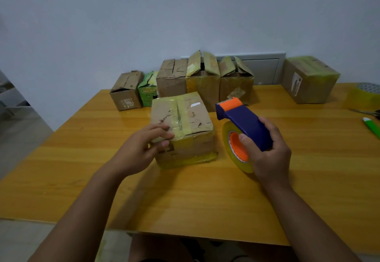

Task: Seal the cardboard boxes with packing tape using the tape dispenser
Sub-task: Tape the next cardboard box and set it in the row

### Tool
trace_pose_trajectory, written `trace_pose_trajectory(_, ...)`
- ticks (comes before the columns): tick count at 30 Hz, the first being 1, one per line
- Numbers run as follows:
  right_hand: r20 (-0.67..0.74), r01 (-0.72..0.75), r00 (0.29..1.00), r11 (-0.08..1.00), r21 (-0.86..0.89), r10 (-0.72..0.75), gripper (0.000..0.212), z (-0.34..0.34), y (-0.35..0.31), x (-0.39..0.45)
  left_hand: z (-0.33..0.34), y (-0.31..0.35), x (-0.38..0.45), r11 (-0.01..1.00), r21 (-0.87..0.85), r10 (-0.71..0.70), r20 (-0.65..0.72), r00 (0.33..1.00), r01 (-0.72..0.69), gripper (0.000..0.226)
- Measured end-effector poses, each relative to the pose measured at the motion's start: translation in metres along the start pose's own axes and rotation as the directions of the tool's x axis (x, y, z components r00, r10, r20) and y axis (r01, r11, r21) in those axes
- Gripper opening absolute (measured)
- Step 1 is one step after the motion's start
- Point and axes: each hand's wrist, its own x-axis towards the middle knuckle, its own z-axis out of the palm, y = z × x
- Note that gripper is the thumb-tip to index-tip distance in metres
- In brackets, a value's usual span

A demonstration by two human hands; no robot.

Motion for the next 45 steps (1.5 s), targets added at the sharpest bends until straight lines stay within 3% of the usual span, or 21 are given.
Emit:
trace_pose_trajectory(4,0.001,-0.023,1.0,1.0,0.02,0.023,0.076,-0.003,-0.001,0.002,0.002,-0.005,0.007,1.0,-0.02,0.002,0.019,1.0,-0.001,0.029)
trace_pose_trajectory(10,0.031,-0.023,0.999,0.989,0.145,0.018,0.073,-0.015,-0.017,0.014,0.012,-0.002,0.012,0.997,0.031,0.074,-0.071,0.995,-0.072,0.03)
trace_pose_trajectory(14,0.236,-0.01,0.971,0.977,0.212,-0.041,0.059,-0.034,-0.04,0.031,0.014,-0.005,0.016,0.998,-0.005,0.057,-0.049,0.997,-0.057,0.032)
trace_pose_trajectory(17,0.427,-0.037,0.902,0.971,0.237,-0.07,0.054,-0.044,-0.058,0.043,0.009,0.005,0.017,1.0,-0.013,-0.019,0.02,1.0,0.019,0.026)
trace_pose_trajectory(19,0.514,-0.048,0.854,0.971,0.233,-0.081,0.055,-0.043,-0.068,0.046,0.002,0.027,0.017,0.99,-0.107,-0.091,0.004,0.996,0.091,0.021)
trace_pose_trajectory(22,0.564,-0.048,0.819,0.967,0.251,-0.105,0.055,-0.037,-0.077,0.045,-0.005,0.062,0.016,0.869,-0.455,-0.265,-0.097,0.959,0.194,0.031)
trace_pose_trajectory(24,0.564,-0.058,0.817,0.958,0.28,-0.116,0.053,-0.033,-0.079,0.045,-0.008,0.076,0.016,0.726,-0.63,-0.344,0.015,0.939,0.276,0.053)
trace_pose_trajectory(26,0.562,-0.067,0.818,0.951,0.302,-0.121,0.053,-0.031,-0.079,0.044,-0.009,0.083,0.013,0.591,-0.728,-0.335,0.172,0.926,0.349,0.065)
trace_pose_trajectory(28,0.562,-0.074,0.817,0.945,0.32,-0.126,0.052,-0.03,-0.079,0.043,-0.008,0.086,0.011,0.465,-0.802,-0.296,0.258,0.92,0.375,0.064)
trace_pose_trajectory(32,0.561,-0.1,0.82,0.937,0.335,-0.113,0.052,-0.027,-0.076,0.04,-0.007,0.081,0.008,0.305,-0.889,-0.235,0.278,0.932,0.342,0.039)
trace_pose_trajectory(36,0.556,-0.127,0.827,0.935,0.33,-0.083,0.054,-0.025,-0.073,0.039,-0.011,0.074,0.006,0.237,-0.904,-0.21,0.311,0.927,0.357,0.021)
trace_pose_trajectory(45,0.57,-0.108,0.817,0.95,0.294,-0.084,0.055,-0.019,-0.075,0.037,-0.018,0.07,0.014,0.357,-0.815,-0.32,0.353,0.879,0.457,0.014)
